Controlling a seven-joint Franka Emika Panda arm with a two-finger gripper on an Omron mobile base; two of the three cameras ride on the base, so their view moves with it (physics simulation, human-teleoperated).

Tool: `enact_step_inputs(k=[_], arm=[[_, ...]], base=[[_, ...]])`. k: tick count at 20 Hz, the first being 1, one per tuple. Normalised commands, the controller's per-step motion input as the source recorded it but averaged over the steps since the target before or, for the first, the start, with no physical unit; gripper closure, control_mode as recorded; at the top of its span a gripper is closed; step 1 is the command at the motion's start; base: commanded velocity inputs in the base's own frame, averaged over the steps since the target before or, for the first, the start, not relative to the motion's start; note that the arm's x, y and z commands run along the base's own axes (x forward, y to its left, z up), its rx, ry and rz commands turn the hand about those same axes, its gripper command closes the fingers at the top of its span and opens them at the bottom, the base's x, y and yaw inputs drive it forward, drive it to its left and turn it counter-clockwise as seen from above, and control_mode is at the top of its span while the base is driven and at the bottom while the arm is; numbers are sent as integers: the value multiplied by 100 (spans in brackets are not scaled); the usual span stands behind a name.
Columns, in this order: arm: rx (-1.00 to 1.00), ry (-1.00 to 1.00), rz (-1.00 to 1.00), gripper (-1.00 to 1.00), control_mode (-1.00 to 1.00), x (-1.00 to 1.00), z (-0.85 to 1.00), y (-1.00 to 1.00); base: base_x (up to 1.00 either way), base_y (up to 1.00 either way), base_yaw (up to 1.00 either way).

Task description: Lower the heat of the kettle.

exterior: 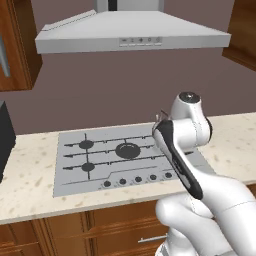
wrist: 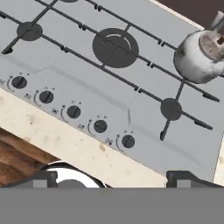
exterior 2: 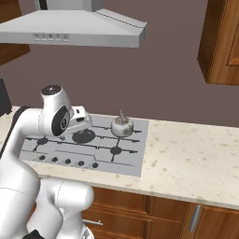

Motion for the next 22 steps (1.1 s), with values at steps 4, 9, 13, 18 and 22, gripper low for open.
enact_step_inputs(k=[4, 9, 13, 18, 22], arm=[[-32, 23, 33, -100, -100, 26, -37, 17], [-17, 21, 31, -100, -100, 32, -39, 7], [0, 12, 29, -100, -100, 21, -37, 0], [2, 6, 22, -100, -100, 5, -37, 0], [6, 0, 14, -100, -100, 0, -39, 0]], base=[[0, 0, 0], [0, 0, 0], [0, 0, 0], [0, 0, 0], [0, 0, 0]])
